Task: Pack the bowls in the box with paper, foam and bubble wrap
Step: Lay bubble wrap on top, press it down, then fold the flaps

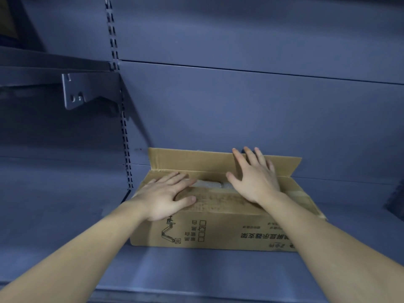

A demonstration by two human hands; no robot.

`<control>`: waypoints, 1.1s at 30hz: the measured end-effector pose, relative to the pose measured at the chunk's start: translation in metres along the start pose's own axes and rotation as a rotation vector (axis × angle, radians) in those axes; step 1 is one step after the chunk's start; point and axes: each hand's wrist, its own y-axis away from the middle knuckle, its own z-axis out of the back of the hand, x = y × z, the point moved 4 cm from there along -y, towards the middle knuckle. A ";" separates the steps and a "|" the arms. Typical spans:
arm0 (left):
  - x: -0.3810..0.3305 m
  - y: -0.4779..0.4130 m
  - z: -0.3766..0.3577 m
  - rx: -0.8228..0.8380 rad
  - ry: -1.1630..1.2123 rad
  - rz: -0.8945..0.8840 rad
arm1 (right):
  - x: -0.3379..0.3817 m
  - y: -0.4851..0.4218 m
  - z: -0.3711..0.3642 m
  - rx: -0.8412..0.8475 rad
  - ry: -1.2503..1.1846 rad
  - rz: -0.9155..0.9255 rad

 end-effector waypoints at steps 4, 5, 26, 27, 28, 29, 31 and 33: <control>-0.002 0.007 0.003 -0.274 -0.091 -0.093 | 0.002 0.021 0.001 0.024 -0.015 0.005; -0.002 0.008 0.004 -0.317 -0.114 -0.103 | 0.002 0.027 0.000 0.028 -0.012 0.008; 0.012 -0.006 -0.007 0.011 0.036 0.091 | -0.028 0.062 -0.008 0.367 -0.051 0.091; 0.013 -0.007 -0.007 0.005 0.043 0.088 | -0.036 0.061 -0.008 0.380 -0.047 0.079; 0.013 -0.008 -0.007 0.001 0.046 0.084 | -0.042 0.061 -0.009 0.394 -0.045 0.060; 0.013 -0.008 -0.007 0.000 0.045 0.082 | -0.047 0.061 -0.010 0.409 -0.042 0.043; 0.012 -0.008 -0.007 0.014 0.047 0.087 | -0.050 0.058 -0.013 0.446 -0.038 0.028; 0.011 -0.006 -0.007 0.027 0.042 0.094 | -0.049 0.058 -0.014 0.481 -0.045 0.026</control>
